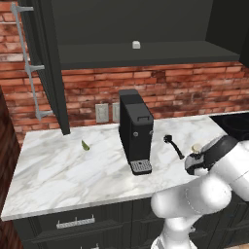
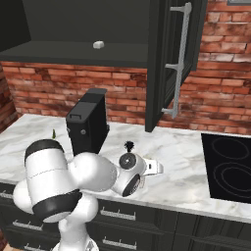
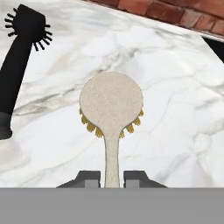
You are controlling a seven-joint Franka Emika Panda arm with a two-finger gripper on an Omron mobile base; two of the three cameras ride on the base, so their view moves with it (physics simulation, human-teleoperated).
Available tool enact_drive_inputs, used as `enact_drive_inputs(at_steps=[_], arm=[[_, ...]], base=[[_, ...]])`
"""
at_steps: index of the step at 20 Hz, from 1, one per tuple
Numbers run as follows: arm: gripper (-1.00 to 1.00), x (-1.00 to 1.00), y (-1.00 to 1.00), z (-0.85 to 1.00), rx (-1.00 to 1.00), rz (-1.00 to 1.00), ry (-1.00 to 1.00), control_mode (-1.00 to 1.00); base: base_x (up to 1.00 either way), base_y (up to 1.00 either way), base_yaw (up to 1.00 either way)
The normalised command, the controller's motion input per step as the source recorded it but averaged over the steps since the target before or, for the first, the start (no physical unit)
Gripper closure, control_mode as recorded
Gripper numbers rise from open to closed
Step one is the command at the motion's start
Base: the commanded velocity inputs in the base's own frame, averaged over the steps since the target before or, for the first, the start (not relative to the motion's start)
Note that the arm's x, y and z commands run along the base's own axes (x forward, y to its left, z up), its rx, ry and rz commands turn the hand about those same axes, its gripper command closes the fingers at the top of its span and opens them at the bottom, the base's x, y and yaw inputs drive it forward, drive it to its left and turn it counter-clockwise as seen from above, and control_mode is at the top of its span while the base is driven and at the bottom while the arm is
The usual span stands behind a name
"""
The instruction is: Pick the dish brush and dish brush from the cabinet and place them on the counter.
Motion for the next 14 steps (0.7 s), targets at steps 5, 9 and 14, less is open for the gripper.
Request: enact_drive_inputs(at_steps=[5, 9, 14], arm=[[1.00, 0.44, -0.18, -0.37, 0.01, 0.02, 0.08, -1.00], [1.00, 0.45, -0.16, -0.43, 0.00, 0.03, 0.08, -1.00], [-1.00, 0.42, -0.25, -0.44, 0.00, 0.05, 0.06, -1.00]], base=[[0.00, 0.00, 0.00], [0.00, 0.00, 0.00], [0.00, 0.00, 0.00]])
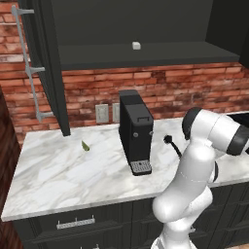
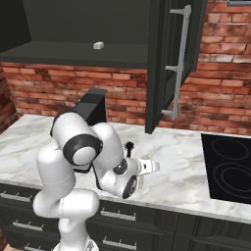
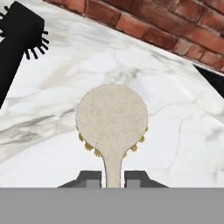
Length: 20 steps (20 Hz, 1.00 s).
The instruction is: Pick the dish brush and dish brush from the cabinet and place them on the counter.
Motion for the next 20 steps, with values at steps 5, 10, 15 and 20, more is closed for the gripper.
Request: enact_drive_inputs(at_steps=[5, 10, 15, 20], arm=[[-1.00, 0.04, -0.40, 0.23, 0.04, 0.06, 0.00, -1.00], [-1.00, -0.01, -0.35, 0.88, 0.05, 0.04, -0.04, -1.00], [-1.00, 0.00, -0.27, 1.00, 0.07, 0.02, -0.04, -1.00], [-1.00, -0.01, -0.20, 1.00, 0.03, 0.00, 0.00, -1.00]], base=[[0.00, 0.00, 0.00], [0.00, 0.00, 0.00], [0.00, 0.00, 0.00], [0.00, 0.00, 0.00]])
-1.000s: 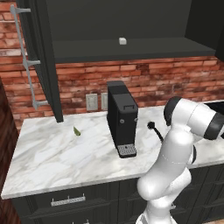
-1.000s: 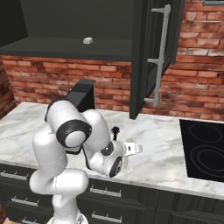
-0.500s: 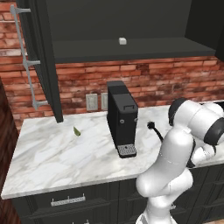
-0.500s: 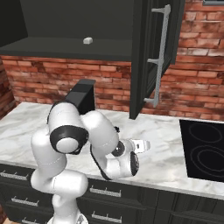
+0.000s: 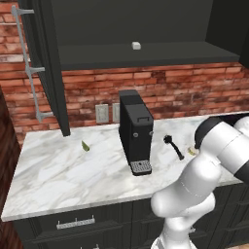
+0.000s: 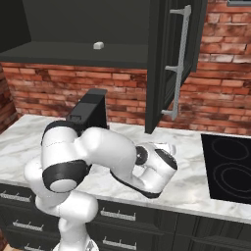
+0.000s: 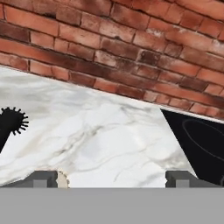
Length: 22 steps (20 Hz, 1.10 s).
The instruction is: Pick the dish brush and dish brush from the cabinet and place them on the counter.
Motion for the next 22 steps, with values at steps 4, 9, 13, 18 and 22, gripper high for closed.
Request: enact_drive_inputs(at_steps=[4, 9, 13, 18, 22], arm=[[-1.00, -0.03, -0.13, 0.99, 0.04, 0.00, 0.00, -1.00], [-1.00, -0.13, -0.01, 0.58, 0.06, 0.00, 0.00, -1.00], [-1.00, -0.19, 0.19, -0.07, 0.08, 0.00, -0.07, -1.00], [-1.00, -0.46, 0.21, 0.20, 0.04, 0.00, -0.01, -1.00], [-1.00, -0.63, 0.03, 0.54, 0.03, 0.00, -0.01, -1.00]], base=[[0.00, 0.00, 0.00], [0.00, 0.00, 0.00], [0.00, 0.00, 0.00], [0.00, 0.00, 0.00], [0.00, 0.00, 0.00]])
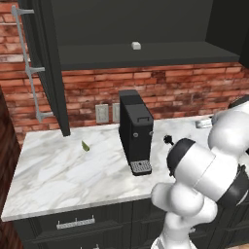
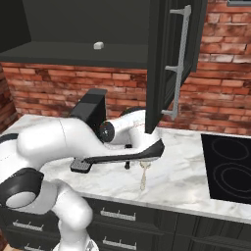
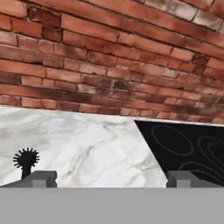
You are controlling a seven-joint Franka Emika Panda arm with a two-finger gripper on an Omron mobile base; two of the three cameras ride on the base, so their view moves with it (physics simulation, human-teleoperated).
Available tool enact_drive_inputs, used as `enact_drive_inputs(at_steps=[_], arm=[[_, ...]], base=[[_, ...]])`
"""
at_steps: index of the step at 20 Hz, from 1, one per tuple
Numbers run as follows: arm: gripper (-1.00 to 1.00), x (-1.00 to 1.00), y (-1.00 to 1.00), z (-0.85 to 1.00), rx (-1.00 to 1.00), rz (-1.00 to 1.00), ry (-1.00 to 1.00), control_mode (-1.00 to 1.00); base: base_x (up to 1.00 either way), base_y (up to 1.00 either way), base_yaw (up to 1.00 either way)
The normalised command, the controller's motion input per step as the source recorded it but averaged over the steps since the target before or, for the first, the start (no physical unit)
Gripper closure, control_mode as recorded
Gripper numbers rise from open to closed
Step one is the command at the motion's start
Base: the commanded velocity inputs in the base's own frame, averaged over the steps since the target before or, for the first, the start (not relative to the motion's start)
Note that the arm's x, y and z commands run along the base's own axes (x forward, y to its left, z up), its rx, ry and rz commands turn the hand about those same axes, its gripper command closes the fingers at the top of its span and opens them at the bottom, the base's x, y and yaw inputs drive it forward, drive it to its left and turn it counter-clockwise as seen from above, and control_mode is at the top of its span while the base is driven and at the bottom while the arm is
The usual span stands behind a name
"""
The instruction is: Pick the dish brush and dish brush from the cabinet and place them on the counter.
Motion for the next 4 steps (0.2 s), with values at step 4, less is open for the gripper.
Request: enact_drive_inputs(at_steps=[4], arm=[[-1.00, -0.55, 0.00, 0.74, 0.04, 0.00, 0.00, -1.00]], base=[[0.00, 0.00, 0.00]])
